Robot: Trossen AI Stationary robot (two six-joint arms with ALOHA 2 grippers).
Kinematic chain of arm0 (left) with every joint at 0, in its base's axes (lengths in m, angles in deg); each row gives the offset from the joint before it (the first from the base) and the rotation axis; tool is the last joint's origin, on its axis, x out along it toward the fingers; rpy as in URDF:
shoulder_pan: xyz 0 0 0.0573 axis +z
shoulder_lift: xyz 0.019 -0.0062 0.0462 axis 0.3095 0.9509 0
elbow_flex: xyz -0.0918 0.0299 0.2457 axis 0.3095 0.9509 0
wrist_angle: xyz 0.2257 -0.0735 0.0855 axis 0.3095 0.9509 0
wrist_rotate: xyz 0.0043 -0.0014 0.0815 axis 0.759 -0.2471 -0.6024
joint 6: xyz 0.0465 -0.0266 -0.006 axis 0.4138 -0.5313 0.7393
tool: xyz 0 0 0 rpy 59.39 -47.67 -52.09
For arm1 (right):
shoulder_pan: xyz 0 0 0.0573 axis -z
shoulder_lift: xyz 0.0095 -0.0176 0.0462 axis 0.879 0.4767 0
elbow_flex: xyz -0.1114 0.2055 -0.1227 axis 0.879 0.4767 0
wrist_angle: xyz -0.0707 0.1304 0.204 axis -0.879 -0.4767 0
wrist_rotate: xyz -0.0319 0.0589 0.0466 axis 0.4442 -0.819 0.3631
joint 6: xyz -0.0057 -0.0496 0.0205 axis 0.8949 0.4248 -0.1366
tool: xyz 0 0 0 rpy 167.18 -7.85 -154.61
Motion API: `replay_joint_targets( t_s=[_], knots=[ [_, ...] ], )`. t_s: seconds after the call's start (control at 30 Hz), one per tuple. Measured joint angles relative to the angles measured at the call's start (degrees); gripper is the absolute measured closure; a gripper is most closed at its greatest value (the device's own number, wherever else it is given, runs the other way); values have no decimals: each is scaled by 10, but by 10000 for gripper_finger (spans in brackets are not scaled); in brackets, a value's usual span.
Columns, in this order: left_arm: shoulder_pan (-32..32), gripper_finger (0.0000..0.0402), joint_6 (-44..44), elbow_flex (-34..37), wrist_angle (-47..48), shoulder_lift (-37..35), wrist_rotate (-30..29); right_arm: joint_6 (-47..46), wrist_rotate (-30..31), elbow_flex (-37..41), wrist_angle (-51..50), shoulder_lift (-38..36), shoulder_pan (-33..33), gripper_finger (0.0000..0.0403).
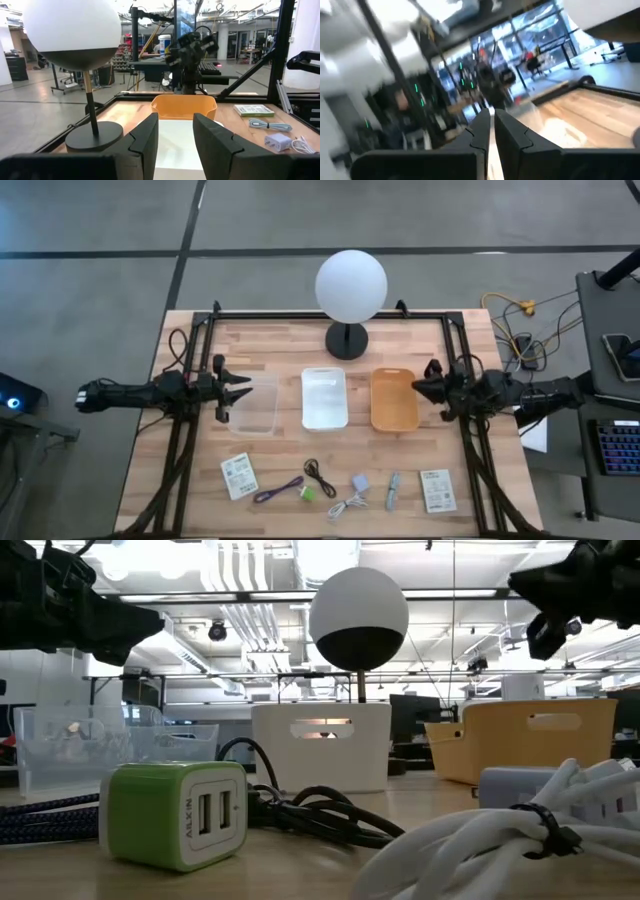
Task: Pick and place items into bin
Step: Put the gray charger cable into the transparent bin
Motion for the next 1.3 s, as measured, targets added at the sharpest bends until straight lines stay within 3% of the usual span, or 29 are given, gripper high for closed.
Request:
replay_joint_targets(
  t_s=[0.13,0.23,0.3,0.4,0.57,0.67,0.77,0.87,0.97,1.13,1.3],
  knots=[
    [0,295,0,0,0,0,0,18,-23,0,125,29,0,385],
    [0,295,0,0,0,0,0,-51,-53,-5,220,88,0,385],
    [0,295,1,0,0,0,-1,-114,-54,-16,217,141,-2,385],
    [1,295,17,0,-43,0,-59,-167,-88,-35,200,253,-16,385],
    [1,295,-202,0,-203,0,-71,-259,-136,-101,207,393,-18,385],
    [1,295,-254,0,-315,-1,-73,-272,-135,-151,205,450,-18,385],
    [1,295,-256,0,-441,-2,-72,-269,-181,-209,207,495,-21,385],
    [1,295,-256,0,-524,-4,-31,-245,-197,-269,205,535,-33,385],
    [1,295,-273,-1,-552,-8,10,-233,-187,-320,203,571,-45,385],
    [0,295,-270,-11,-554,-9,-1,-208,-187,-372,185,625,-69,385],
    [1,295,-315,-29,-552,-7,-9,-274,-161,-384,177,680,-77,385]
  ],
)
